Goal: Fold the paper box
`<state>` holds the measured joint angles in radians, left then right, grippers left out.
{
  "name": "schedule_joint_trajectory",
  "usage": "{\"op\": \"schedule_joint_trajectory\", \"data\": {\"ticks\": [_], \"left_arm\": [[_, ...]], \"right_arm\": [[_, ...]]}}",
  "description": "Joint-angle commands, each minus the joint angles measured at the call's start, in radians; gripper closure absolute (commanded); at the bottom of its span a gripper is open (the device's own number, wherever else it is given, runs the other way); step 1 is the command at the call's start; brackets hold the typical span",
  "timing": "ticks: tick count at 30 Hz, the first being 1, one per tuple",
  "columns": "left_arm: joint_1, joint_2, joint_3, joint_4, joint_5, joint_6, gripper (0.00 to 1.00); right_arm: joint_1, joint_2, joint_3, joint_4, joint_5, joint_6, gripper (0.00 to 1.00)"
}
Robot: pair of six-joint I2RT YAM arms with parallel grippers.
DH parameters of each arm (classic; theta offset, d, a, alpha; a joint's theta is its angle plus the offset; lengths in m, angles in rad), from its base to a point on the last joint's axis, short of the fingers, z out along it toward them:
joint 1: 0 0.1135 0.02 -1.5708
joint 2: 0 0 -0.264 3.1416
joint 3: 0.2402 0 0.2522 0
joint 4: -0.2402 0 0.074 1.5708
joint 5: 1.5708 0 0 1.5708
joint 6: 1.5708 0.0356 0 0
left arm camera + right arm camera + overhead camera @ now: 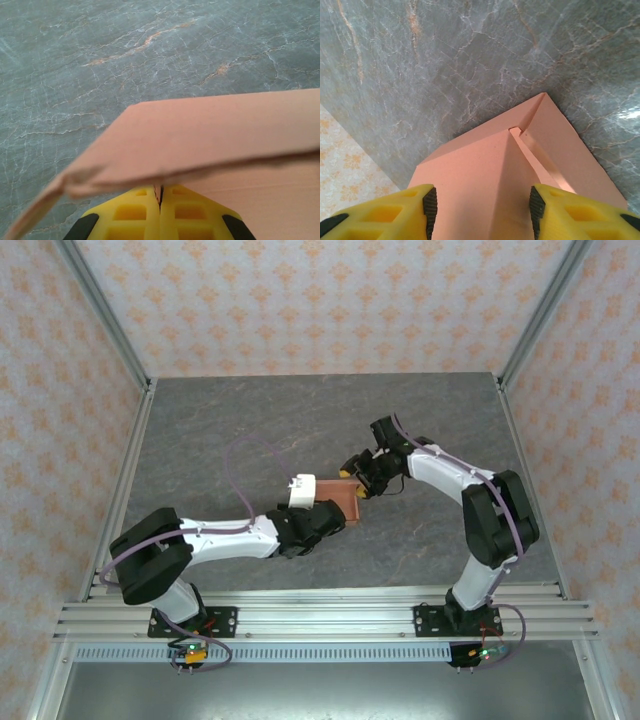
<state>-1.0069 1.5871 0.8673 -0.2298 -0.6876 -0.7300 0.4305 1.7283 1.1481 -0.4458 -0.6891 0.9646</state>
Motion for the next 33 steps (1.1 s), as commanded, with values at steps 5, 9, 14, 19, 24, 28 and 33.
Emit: {"op": "schedule_joint_trajectory", "data": {"ticks": [5,9,14,19,24,28,33], "left_arm": [[-0.003,0.049,-0.01,0.103,0.062,-0.01,0.93],[-0.005,0.072,0.0,0.108,0.1,-0.021,0.88],[-0.01,0.039,-0.028,0.132,0.132,-0.043,0.78],[-0.013,-0.062,-0.109,0.196,0.198,-0.067,0.57],[-0.024,-0.199,-0.178,0.259,0.269,-0.047,0.43],[-0.036,-0.311,-0.253,0.384,0.336,-0.028,0.35],[-0.032,-0.409,-0.233,0.322,0.317,-0.023,0.23]], "right_arm": [[0.013,-0.027,-0.056,-0.037,0.133,-0.059,0.48],[0.013,-0.028,-0.072,-0.045,0.185,-0.082,0.49],[0.014,-0.033,-0.109,-0.049,0.266,-0.098,0.5],[0.013,-0.046,-0.14,-0.033,0.294,-0.095,0.5],[0.014,-0.04,-0.135,-0.031,0.294,-0.086,0.49],[0.014,-0.043,-0.128,-0.031,0.297,-0.078,0.49],[0.013,-0.047,-0.122,-0.036,0.303,-0.07,0.49]]}}
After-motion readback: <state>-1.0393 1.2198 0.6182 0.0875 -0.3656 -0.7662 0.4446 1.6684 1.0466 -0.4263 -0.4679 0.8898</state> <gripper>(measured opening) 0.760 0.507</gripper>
